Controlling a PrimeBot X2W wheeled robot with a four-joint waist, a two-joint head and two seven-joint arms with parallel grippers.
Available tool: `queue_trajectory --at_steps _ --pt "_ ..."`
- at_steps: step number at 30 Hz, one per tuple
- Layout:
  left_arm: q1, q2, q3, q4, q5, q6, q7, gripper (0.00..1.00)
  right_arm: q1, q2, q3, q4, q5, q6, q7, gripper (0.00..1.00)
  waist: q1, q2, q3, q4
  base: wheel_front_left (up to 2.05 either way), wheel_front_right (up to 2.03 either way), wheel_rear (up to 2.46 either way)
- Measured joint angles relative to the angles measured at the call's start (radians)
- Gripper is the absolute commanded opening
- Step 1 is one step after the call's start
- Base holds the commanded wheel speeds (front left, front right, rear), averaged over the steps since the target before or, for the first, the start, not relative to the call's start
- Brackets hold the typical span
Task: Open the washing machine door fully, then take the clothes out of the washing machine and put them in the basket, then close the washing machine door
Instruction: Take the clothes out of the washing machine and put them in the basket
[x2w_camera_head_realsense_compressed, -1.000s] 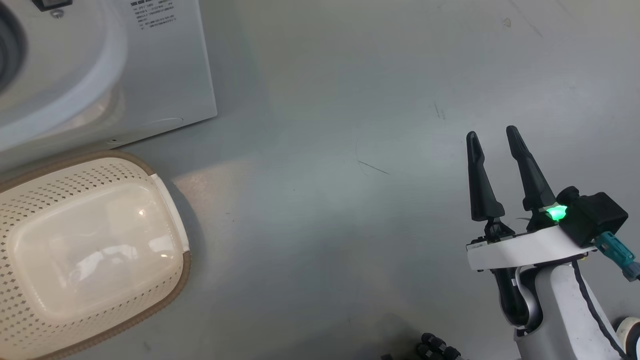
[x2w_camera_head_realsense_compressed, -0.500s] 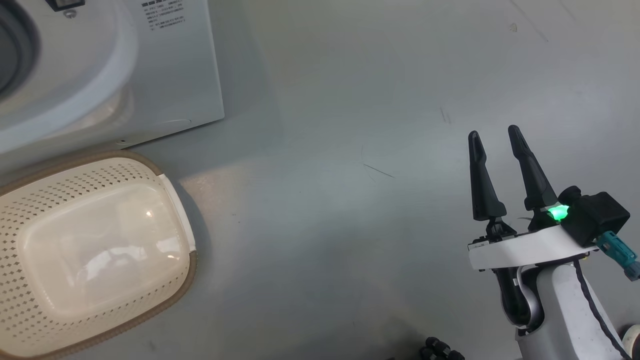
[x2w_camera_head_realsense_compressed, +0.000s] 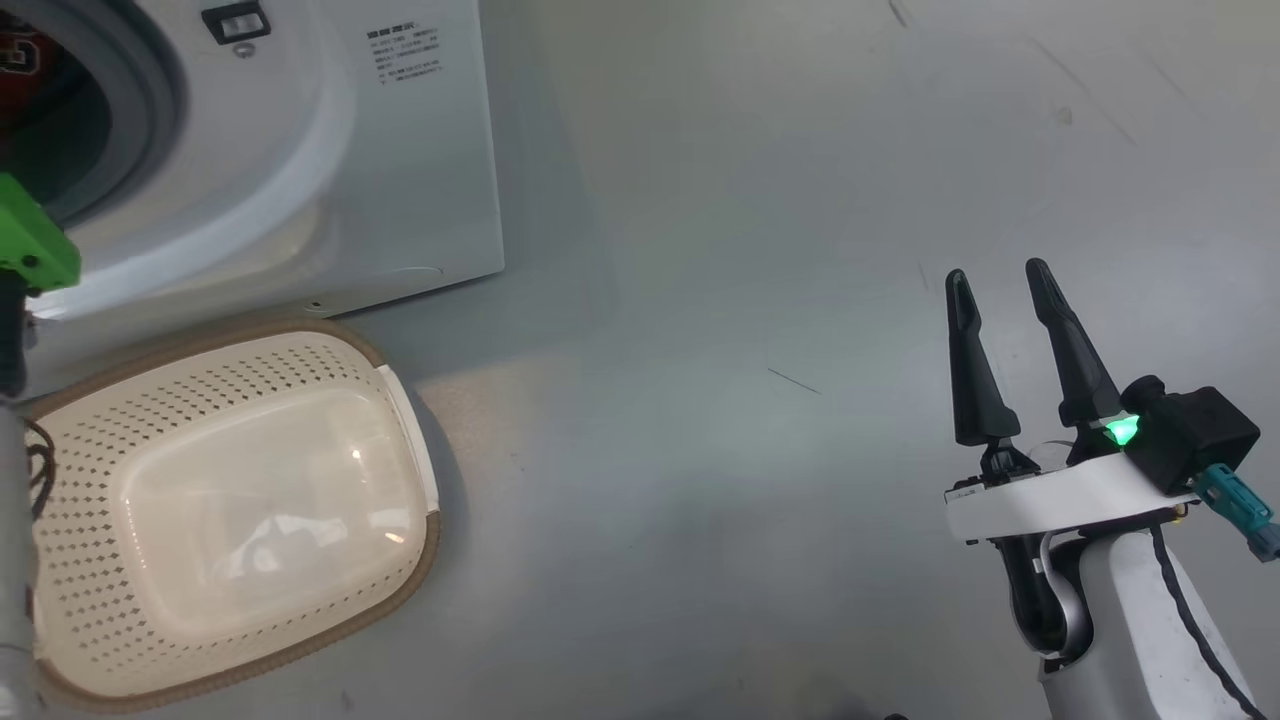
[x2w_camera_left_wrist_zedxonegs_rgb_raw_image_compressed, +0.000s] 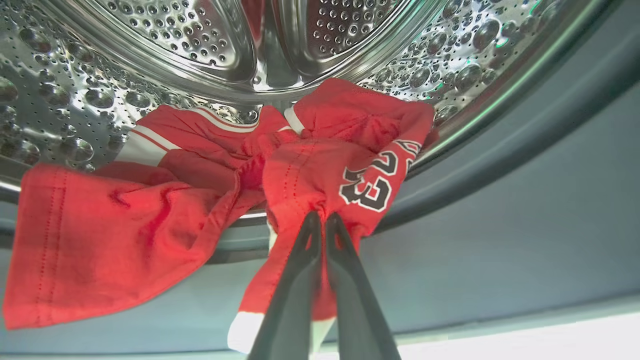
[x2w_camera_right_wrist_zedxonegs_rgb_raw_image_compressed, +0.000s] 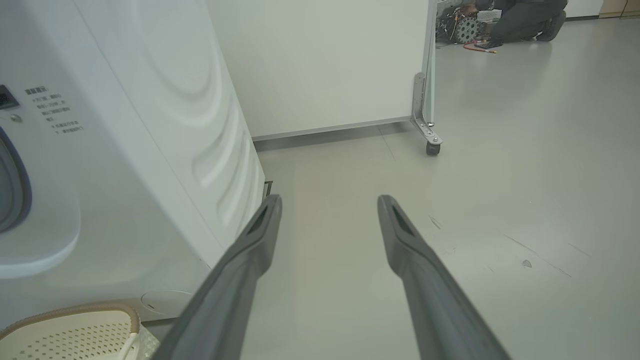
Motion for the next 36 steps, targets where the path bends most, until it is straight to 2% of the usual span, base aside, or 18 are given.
queue_trajectory --at_steps 5,22,28,36 --pt "0.06 -0.033 -0.03 0.007 0.001 -0.016 -0.066 0.0 0.002 0.0 -0.006 0.012 -0.01 0.001 -0.001 1.0 0.0 0.0 -0.037 0.03 0.0 0.0 0.0" --pt "0.238 -0.113 -0.11 0.007 0.017 -0.026 -0.236 0.0 0.063 -0.008 -0.035 0.044 -0.026 0.003 -0.005 1.0 0.0 0.0 -0.17 0.156 0.0 0.0 0.0" --pt "0.282 -0.119 -0.116 -0.046 0.019 -0.027 -0.339 0.0 0.078 -0.008 -0.033 0.055 -0.027 0.003 -0.005 1.0 0.0 0.0 -0.224 0.196 0.0 0.0 0.0" --pt "0.314 -0.111 -0.125 -0.174 0.043 -0.029 -0.365 0.0 0.111 -0.008 -0.032 0.07 -0.026 0.011 -0.005 1.0 0.0 0.0 -0.292 0.233 0.0 0.0 0.0"
